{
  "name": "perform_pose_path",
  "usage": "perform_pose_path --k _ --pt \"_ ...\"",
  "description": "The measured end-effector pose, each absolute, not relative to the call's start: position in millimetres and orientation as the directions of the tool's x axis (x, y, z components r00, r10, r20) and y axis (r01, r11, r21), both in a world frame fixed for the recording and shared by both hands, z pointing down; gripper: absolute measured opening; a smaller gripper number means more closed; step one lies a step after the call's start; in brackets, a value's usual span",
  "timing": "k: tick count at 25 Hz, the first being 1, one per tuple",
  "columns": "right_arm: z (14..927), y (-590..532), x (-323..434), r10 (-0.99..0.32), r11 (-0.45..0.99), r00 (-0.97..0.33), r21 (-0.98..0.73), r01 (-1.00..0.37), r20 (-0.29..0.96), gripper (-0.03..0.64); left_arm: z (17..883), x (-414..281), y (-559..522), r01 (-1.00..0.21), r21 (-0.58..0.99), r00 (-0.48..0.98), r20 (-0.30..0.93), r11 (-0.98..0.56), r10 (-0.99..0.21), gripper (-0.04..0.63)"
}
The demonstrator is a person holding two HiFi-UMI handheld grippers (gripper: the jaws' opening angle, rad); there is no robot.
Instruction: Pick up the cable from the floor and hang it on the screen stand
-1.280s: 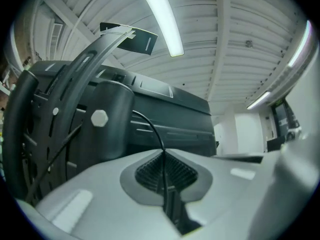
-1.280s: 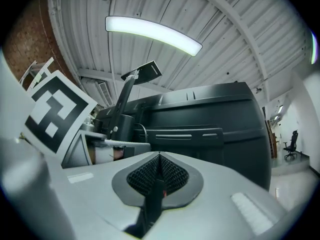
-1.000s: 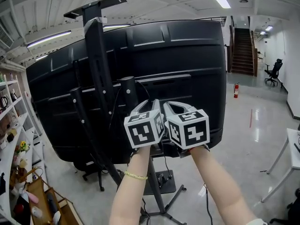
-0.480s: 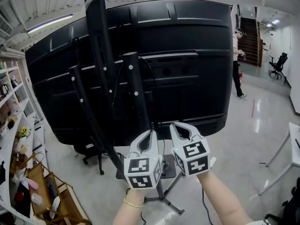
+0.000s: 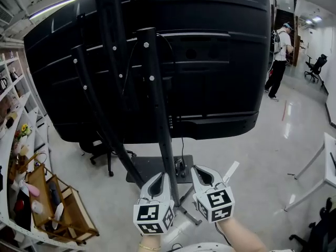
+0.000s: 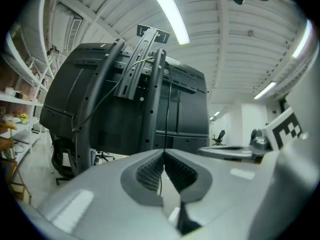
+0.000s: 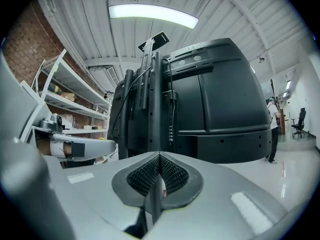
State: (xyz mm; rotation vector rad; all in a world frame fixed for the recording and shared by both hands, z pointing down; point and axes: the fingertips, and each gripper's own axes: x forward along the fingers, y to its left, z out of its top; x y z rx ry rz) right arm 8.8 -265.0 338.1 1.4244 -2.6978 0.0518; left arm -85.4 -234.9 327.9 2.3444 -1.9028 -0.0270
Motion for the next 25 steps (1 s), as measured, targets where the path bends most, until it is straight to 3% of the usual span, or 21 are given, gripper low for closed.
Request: perform_pose_path --k 25 --pt "344.5 -254.5 -6.6 -0.817 0.572 -0.569 0.011 -0.820 0.094 -0.003 337.1 -101.7 -229.4 -0.973 0.127 0.203 0.098 -0.190 -0.974 0.008"
